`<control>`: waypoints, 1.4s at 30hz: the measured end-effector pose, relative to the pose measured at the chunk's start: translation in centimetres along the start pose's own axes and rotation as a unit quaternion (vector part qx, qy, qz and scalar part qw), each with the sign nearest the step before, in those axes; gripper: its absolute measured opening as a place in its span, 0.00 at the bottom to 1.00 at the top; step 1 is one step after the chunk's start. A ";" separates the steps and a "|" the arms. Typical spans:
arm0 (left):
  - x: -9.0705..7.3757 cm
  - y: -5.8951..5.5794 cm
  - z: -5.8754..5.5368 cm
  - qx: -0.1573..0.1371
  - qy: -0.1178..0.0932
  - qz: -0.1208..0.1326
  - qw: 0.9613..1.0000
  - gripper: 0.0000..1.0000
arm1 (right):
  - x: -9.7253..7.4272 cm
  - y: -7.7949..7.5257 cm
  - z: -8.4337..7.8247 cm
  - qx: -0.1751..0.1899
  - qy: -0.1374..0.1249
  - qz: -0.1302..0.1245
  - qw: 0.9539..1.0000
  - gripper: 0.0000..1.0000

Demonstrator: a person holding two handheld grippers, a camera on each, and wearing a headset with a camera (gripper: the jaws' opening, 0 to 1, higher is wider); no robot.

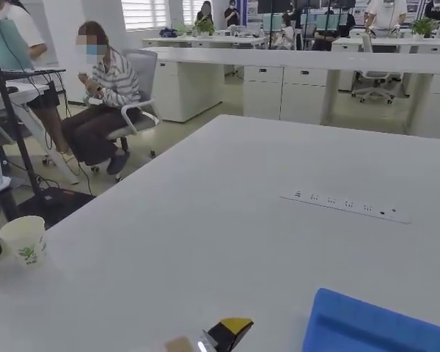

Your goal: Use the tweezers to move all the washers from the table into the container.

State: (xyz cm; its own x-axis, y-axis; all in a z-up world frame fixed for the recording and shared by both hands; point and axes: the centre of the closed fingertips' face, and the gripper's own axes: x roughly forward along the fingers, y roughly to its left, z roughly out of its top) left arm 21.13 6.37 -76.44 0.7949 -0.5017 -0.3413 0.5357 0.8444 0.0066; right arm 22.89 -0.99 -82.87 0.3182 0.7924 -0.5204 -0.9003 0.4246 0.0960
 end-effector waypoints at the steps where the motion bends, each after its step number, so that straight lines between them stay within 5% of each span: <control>1: 0.0 0.0 0.1 -0.002 -0.002 0.000 1.000 0.79 | 0.0 0.1 0.0 -0.012 0.004 0.001 1.000 0.03; 7: -0.1 -0.1 0.4 -0.005 -0.010 -0.002 1.000 0.80 | 0.3 0.3 0.0 -0.047 0.020 0.004 0.999 0.02; 10: -0.3 -0.2 1.1 -0.013 -0.032 -0.004 0.999 0.83 | 0.4 -0.1 0.1 -0.024 0.020 0.004 0.999 0.02; 17: -0.3 0.0 1.3 -0.017 -0.039 -0.001 0.999 0.83 | -0.4 -0.4 0.8 0.033 0.002 0.010 0.999 0.02; 32: -0.4 0.1 1.3 -0.016 -0.037 0.002 0.999 0.82 | -2.9 0.2 6.2 0.025 -0.036 0.051 0.998 0.02; 42: -0.3 0.0 1.2 -0.017 -0.033 0.001 0.999 0.82 | -3.7 -1.5 9.3 0.037 -0.075 0.047 0.995 0.03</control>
State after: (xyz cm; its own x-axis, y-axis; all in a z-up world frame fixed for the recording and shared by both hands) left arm 21.26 6.30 -75.24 0.8141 -0.5100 -0.2778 0.5245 0.8510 -0.0253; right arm 25.83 -0.54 -73.21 0.2795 0.8843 -0.3740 -0.9059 0.3720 0.2026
